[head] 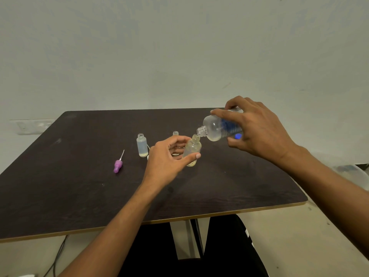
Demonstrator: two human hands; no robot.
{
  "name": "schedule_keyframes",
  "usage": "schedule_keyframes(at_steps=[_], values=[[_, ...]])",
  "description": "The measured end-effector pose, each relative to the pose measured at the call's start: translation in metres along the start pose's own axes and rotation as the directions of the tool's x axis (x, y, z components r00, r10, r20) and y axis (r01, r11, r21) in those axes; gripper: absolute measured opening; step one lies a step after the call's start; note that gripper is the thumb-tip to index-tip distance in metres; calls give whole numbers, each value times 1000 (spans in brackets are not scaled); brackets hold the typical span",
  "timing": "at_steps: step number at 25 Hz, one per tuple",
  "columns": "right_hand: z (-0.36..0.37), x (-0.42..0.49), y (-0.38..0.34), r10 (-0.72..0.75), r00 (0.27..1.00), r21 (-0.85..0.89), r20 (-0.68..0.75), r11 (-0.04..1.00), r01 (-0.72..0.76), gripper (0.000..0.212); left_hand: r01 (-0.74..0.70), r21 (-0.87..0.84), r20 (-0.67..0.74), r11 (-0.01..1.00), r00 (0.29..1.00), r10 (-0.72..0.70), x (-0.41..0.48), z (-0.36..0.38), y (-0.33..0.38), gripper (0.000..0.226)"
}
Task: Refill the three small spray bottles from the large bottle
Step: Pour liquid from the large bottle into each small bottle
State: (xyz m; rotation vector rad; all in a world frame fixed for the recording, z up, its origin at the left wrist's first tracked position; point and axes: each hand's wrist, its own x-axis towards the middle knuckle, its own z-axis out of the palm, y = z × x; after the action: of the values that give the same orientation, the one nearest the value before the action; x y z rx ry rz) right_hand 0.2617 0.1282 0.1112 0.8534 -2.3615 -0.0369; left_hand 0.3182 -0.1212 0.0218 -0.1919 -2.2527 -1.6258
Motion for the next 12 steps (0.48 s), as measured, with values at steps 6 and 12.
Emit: schedule_keyframes(at_steps=[6, 12], values=[[10, -12, -6, 125, 991, 170, 41, 977, -130, 78, -14, -5, -28, 1000, 1000, 14, -2, 0, 4, 49], [23, -19, -9, 244, 969, 355, 45, 902, -244, 77, -23, -9, -44, 1000, 999, 23, -2, -1, 6, 49]])
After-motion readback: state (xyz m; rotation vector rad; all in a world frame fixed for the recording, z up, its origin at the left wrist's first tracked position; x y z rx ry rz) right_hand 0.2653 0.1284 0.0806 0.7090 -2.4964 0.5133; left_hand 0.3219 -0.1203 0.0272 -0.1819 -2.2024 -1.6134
